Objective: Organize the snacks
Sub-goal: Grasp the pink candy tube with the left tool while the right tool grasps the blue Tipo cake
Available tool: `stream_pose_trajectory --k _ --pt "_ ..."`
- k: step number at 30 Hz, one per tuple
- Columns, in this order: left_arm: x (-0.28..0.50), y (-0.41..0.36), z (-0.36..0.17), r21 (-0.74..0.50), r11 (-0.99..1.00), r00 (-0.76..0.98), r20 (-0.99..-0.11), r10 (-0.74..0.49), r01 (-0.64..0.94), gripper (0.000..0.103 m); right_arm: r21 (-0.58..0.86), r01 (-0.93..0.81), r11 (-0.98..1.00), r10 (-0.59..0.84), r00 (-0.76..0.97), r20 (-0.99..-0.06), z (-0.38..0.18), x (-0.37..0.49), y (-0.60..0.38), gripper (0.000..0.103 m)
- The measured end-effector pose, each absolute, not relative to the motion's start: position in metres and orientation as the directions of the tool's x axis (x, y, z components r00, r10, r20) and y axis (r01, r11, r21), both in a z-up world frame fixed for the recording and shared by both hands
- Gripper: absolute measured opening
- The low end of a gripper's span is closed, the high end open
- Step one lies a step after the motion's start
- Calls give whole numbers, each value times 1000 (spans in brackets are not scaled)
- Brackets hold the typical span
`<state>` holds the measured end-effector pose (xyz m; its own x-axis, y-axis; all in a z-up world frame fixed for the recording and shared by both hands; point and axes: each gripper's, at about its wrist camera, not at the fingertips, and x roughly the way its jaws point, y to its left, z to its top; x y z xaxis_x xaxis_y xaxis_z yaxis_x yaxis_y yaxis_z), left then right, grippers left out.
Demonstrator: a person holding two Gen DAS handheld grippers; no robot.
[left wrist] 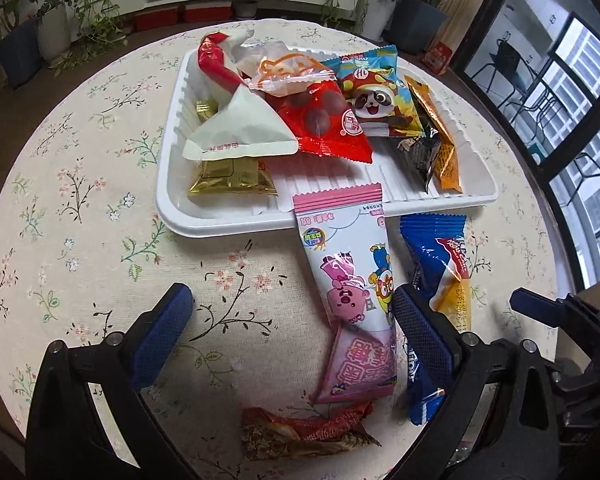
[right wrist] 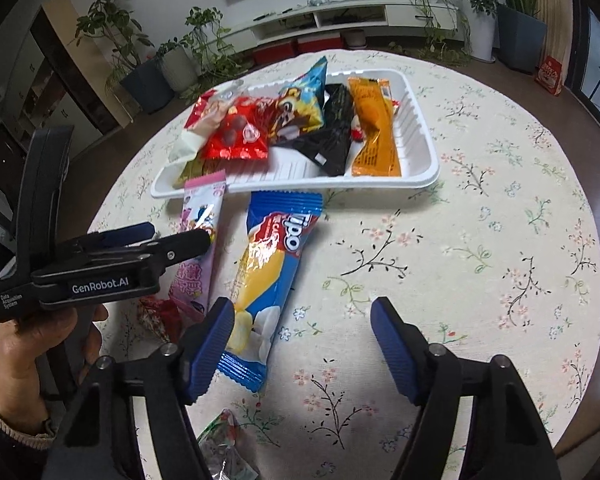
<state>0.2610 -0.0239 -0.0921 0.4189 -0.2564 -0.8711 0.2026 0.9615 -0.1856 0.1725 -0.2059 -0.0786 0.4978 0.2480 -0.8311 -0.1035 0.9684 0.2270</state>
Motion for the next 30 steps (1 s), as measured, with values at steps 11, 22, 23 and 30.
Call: stream_pose_trajectory --k 11,22,23,30 --pt "270 -45 -98 -110 966 414 -888 -200 233 53 224 -107 969 248 479 -842 -85 176 -200 73" --pt "257 -33 -99 -96 965 407 -893 -193 246 34 231 -115 966 258 479 -839 -81 188 -181 71" --pt "255 -32 -99 -89 964 407 -894 -189 252 32 229 -117 966 257 478 -840 -81 189 -178 70" --pt "238 -22 -98 -70 957 404 -896 -185 281 27 164 -119 979 199 423 -884 -100 207 -157 56"
